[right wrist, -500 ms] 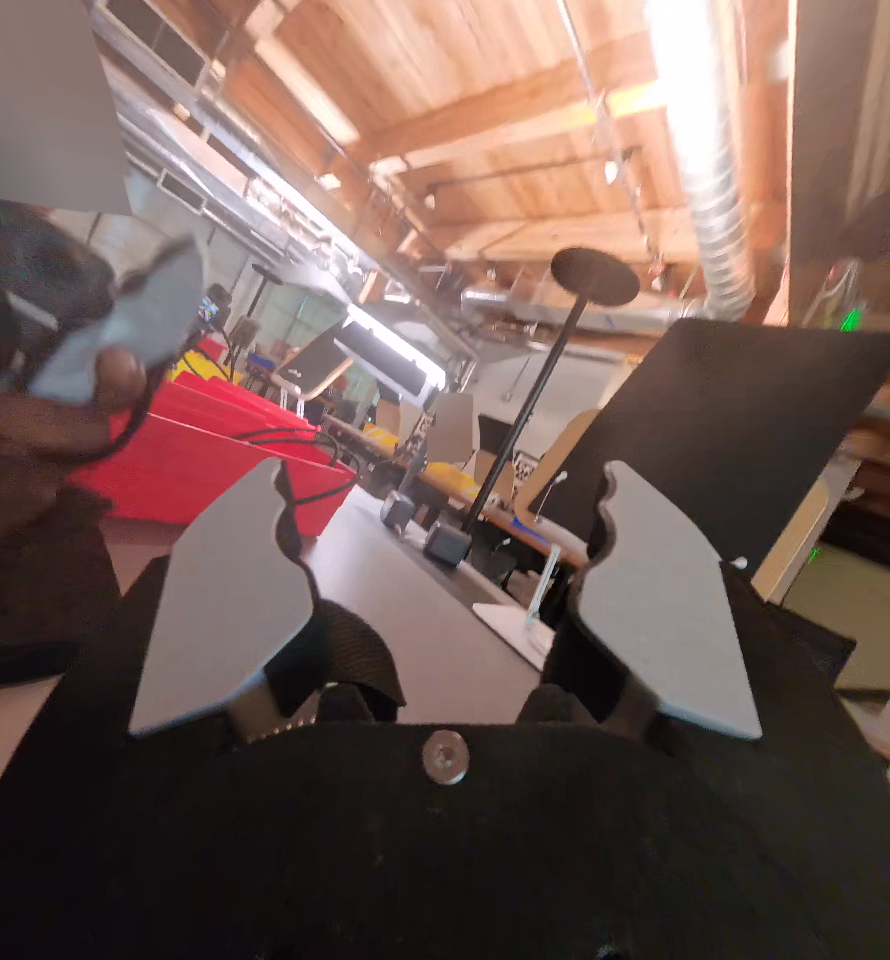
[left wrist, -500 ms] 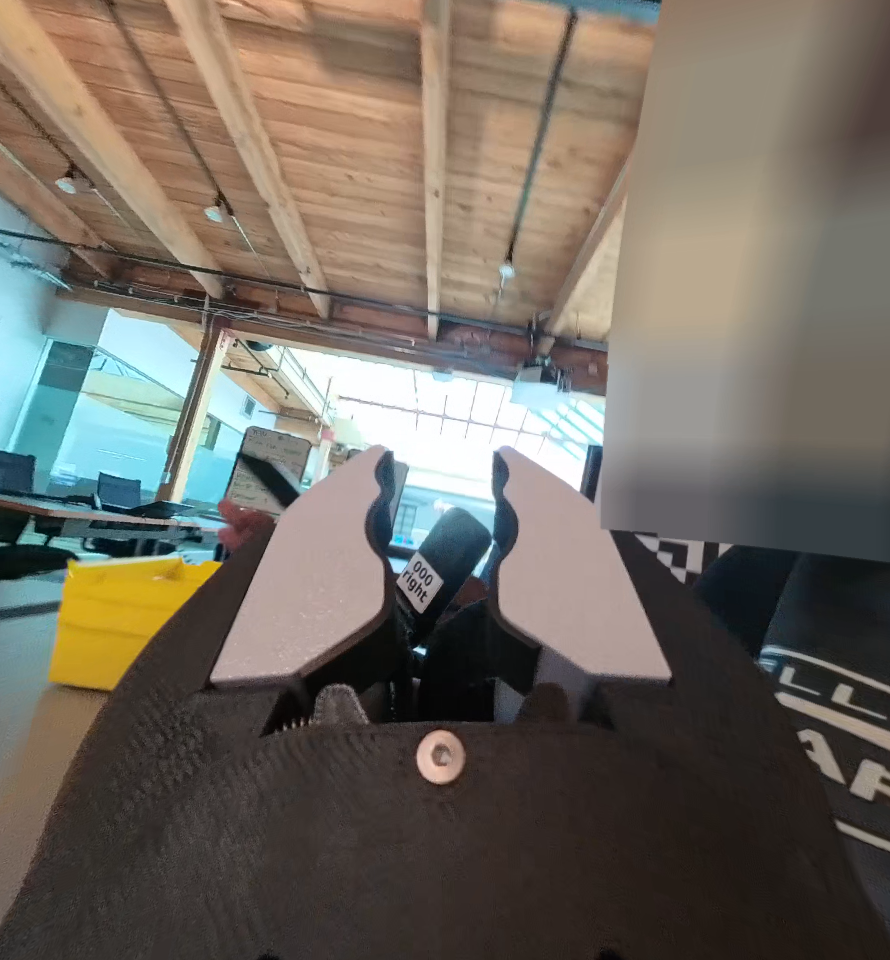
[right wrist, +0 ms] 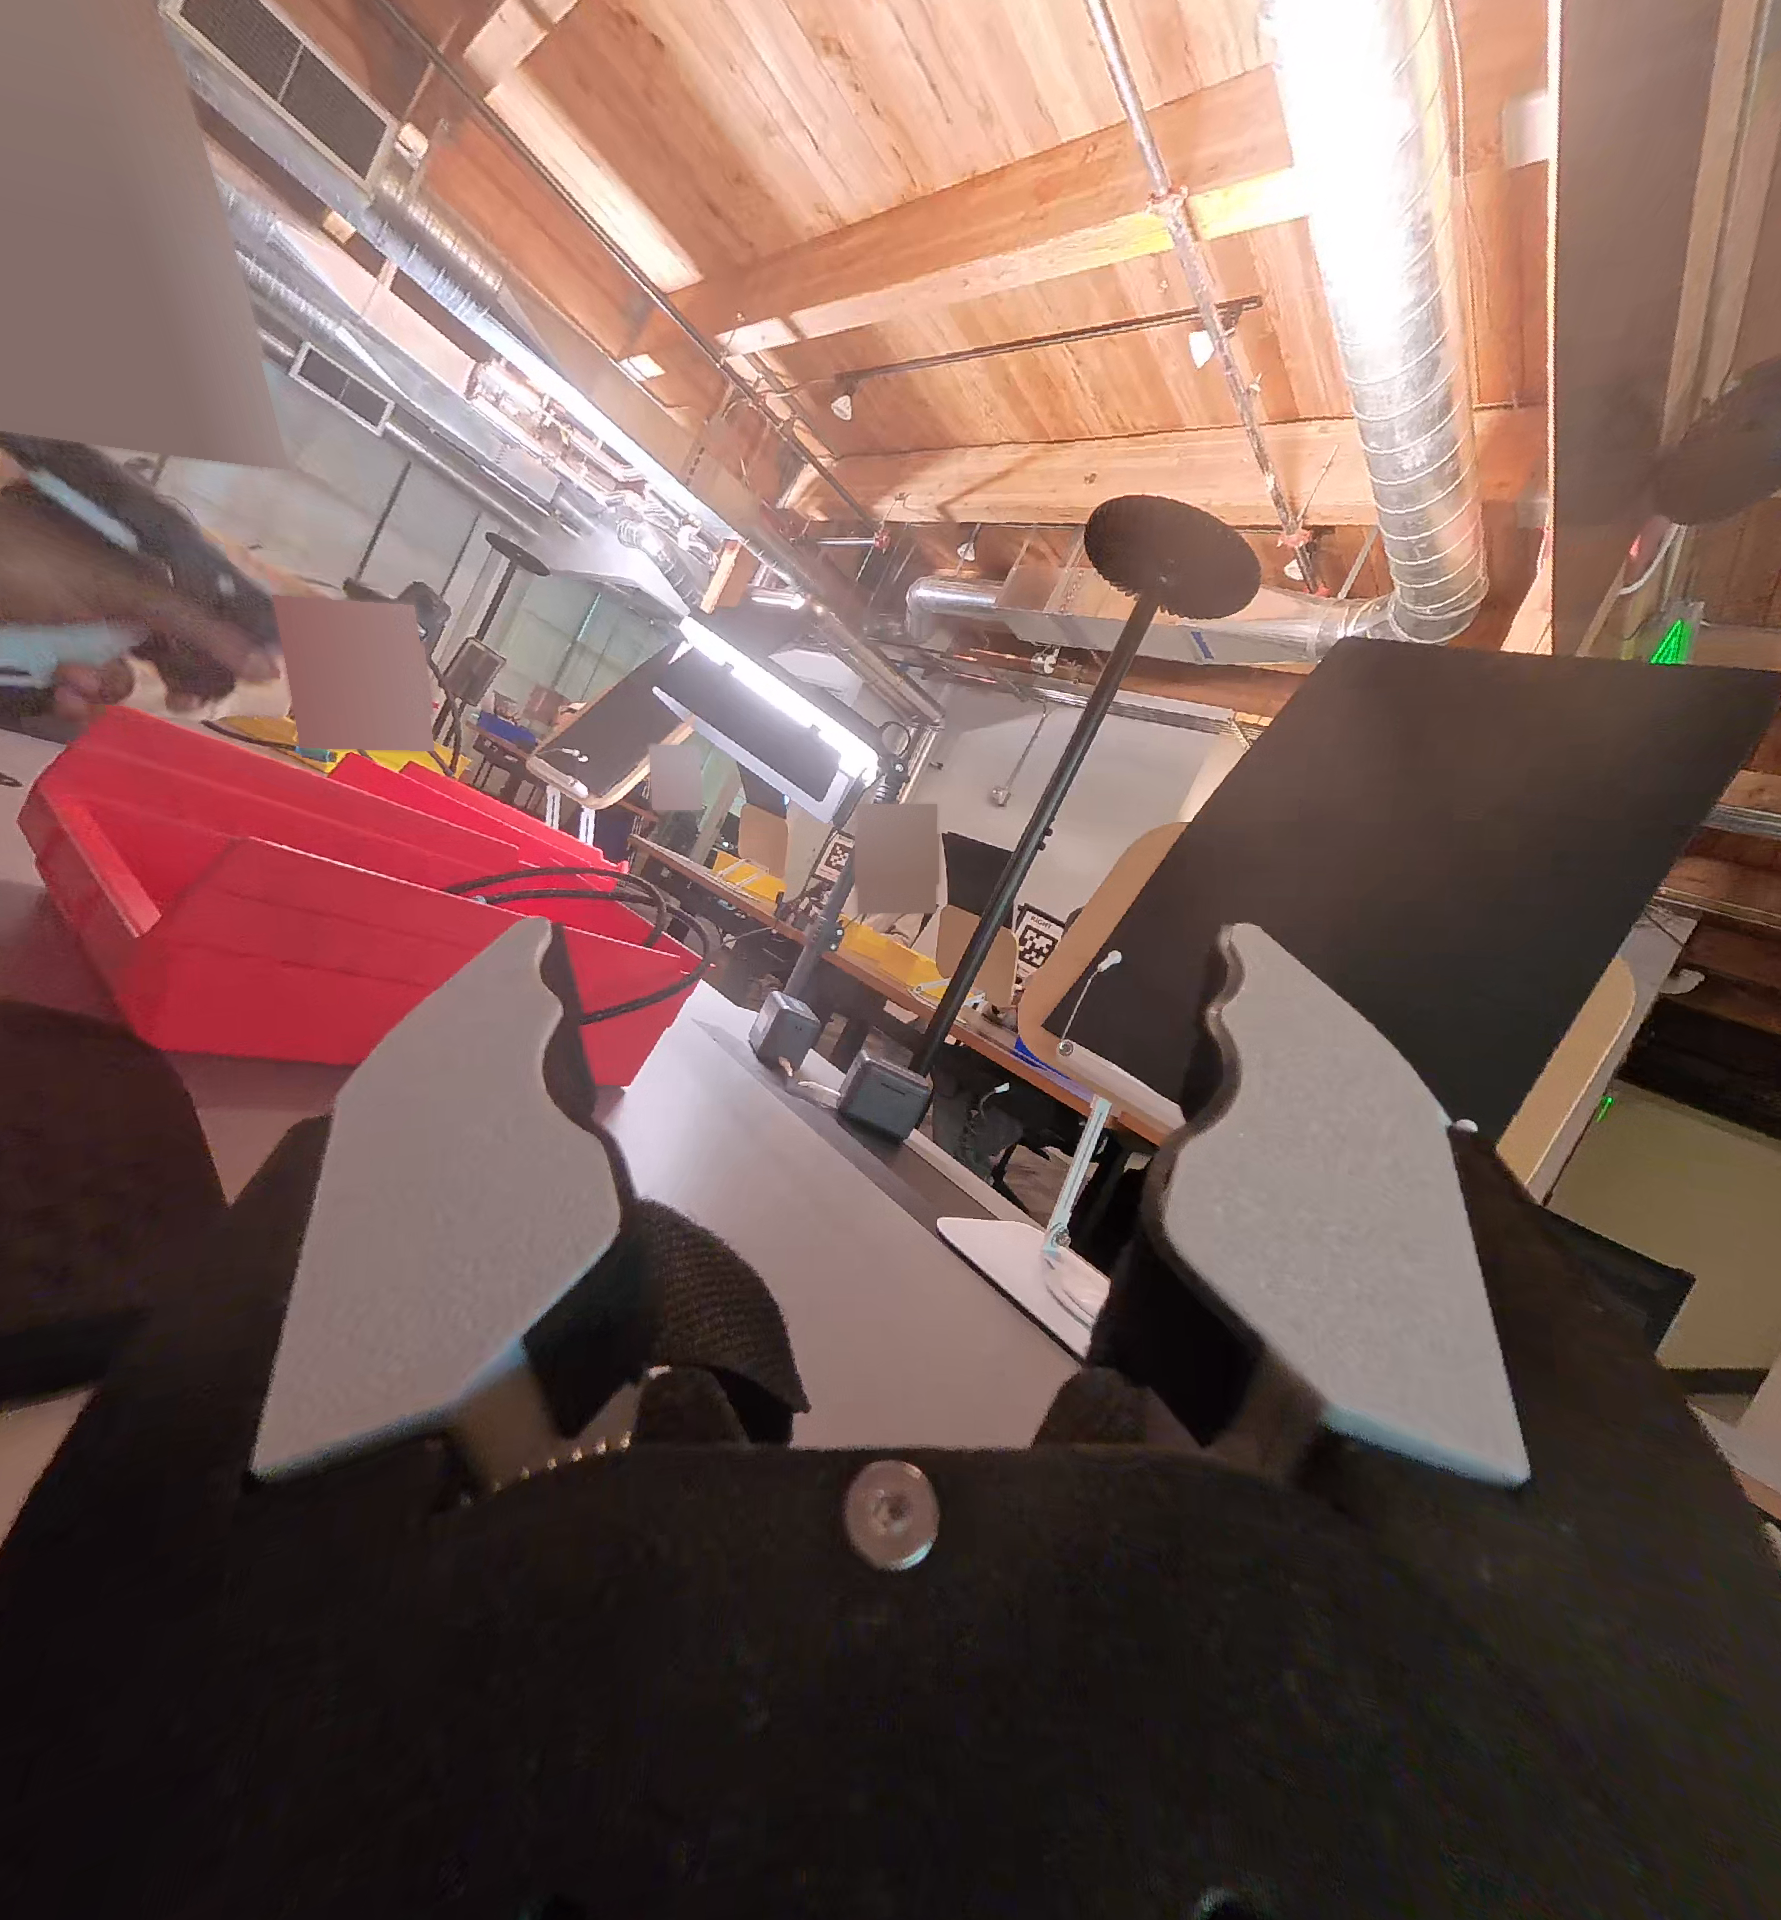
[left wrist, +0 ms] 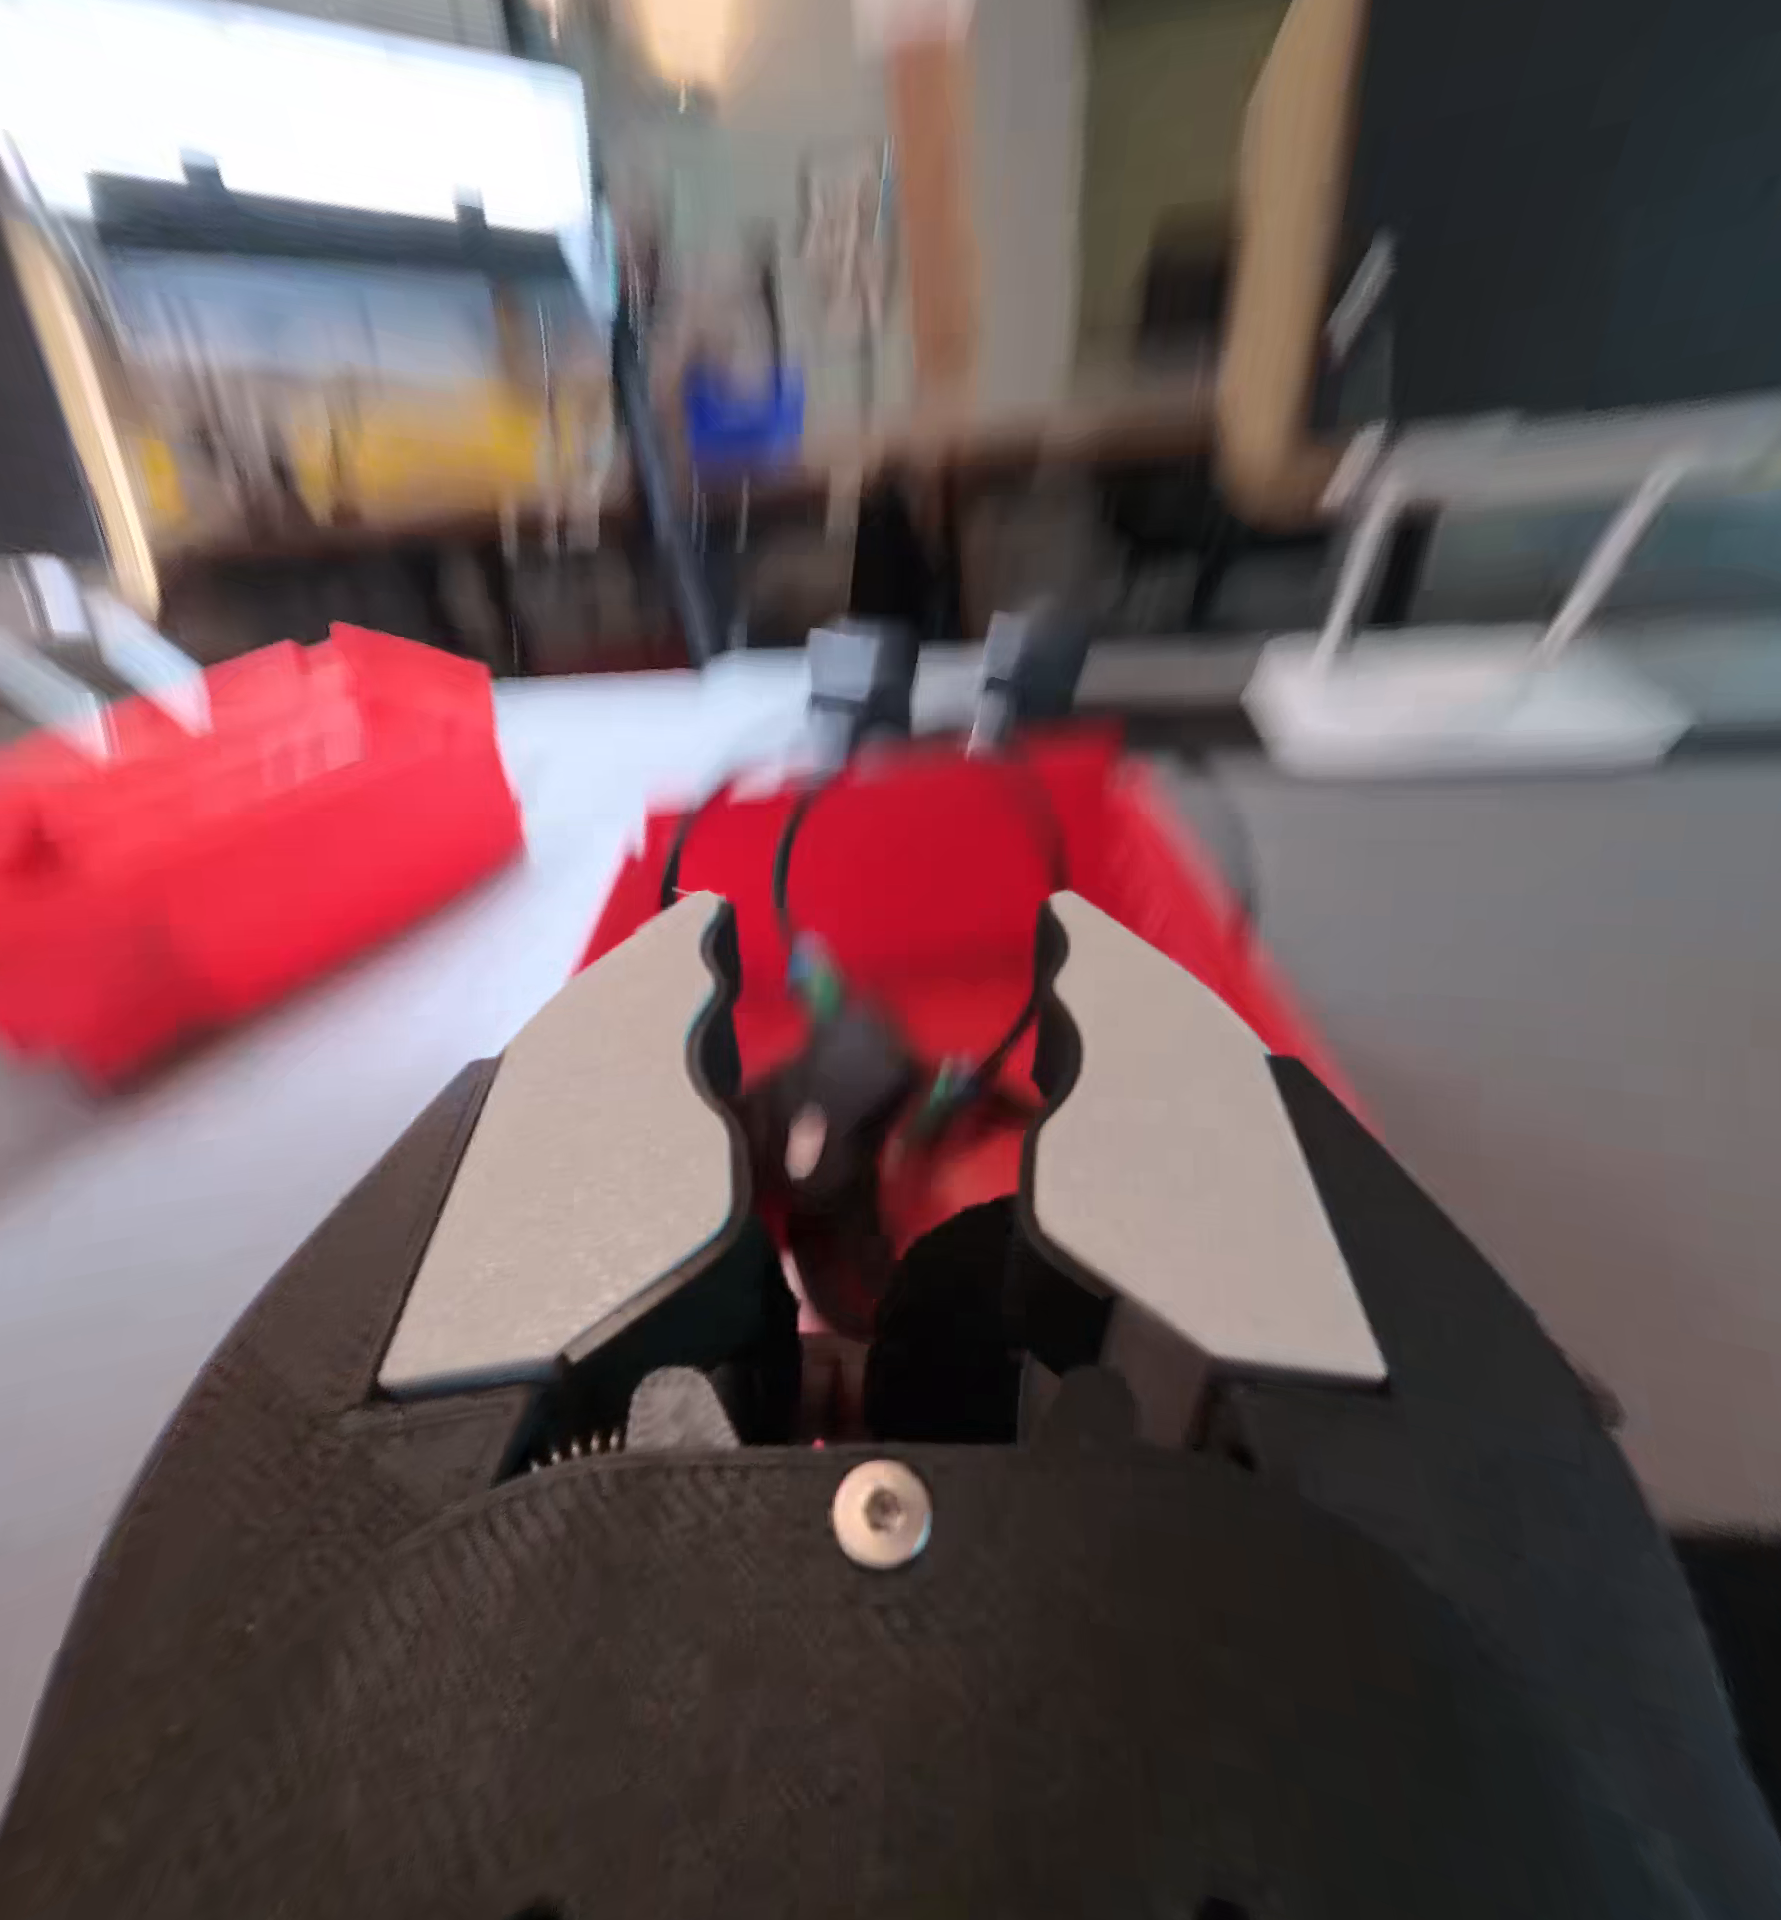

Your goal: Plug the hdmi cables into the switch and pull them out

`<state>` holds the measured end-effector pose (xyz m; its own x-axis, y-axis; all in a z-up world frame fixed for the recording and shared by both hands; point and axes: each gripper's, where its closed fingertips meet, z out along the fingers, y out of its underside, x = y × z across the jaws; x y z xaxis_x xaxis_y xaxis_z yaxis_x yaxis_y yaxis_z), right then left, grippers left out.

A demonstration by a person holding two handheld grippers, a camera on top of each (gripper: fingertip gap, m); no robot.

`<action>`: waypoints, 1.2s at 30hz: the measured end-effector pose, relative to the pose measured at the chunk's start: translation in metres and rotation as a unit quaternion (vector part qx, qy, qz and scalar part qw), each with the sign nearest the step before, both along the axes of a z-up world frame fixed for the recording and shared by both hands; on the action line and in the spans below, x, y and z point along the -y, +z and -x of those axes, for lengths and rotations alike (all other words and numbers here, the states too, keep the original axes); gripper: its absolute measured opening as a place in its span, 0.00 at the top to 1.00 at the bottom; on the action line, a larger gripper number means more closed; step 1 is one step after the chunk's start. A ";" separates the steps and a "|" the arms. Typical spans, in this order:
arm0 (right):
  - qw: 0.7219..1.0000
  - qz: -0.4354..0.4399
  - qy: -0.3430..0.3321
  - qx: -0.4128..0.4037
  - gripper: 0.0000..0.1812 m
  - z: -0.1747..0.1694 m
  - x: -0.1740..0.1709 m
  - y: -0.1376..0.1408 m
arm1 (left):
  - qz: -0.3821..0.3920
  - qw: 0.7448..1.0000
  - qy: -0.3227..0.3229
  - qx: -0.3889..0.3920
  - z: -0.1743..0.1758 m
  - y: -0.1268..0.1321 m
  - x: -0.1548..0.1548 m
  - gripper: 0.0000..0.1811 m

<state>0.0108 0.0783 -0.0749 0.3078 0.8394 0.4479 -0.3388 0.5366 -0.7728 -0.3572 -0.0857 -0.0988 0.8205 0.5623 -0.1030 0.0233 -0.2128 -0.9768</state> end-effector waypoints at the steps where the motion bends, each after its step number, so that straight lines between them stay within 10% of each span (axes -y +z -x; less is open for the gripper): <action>1: 1.000 0.003 0.000 -0.002 0.38 -0.001 -0.001 0.001 | 0.038 0.999 0.005 0.032 0.007 -0.020 -0.004 0.69; 9: 1.000 0.009 0.001 0.001 0.38 -0.001 -0.002 -0.001 | 0.238 0.945 0.018 0.225 0.034 -0.133 -0.013 0.66; 18: 0.999 -0.011 -0.009 0.031 0.38 0.006 0.000 -0.010 | 0.371 0.889 0.031 0.266 0.050 -0.168 -0.005 0.69; 26: 0.999 -0.023 -0.018 0.044 0.39 0.007 0.000 -0.014 | 0.356 0.912 0.048 0.198 0.064 -0.160 -0.013 0.79; 36: 0.997 -0.034 -0.028 0.062 0.39 0.010 -0.002 -0.020 | 0.138 0.979 0.090 -0.119 0.079 -0.061 -0.029 0.83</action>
<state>0.0011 0.0804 -0.0948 0.2915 0.7889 0.5410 -0.2114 0.6047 -0.7679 -0.4364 -0.0569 -0.1599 0.6455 0.6191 -0.4473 -0.1361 -0.4830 -0.8650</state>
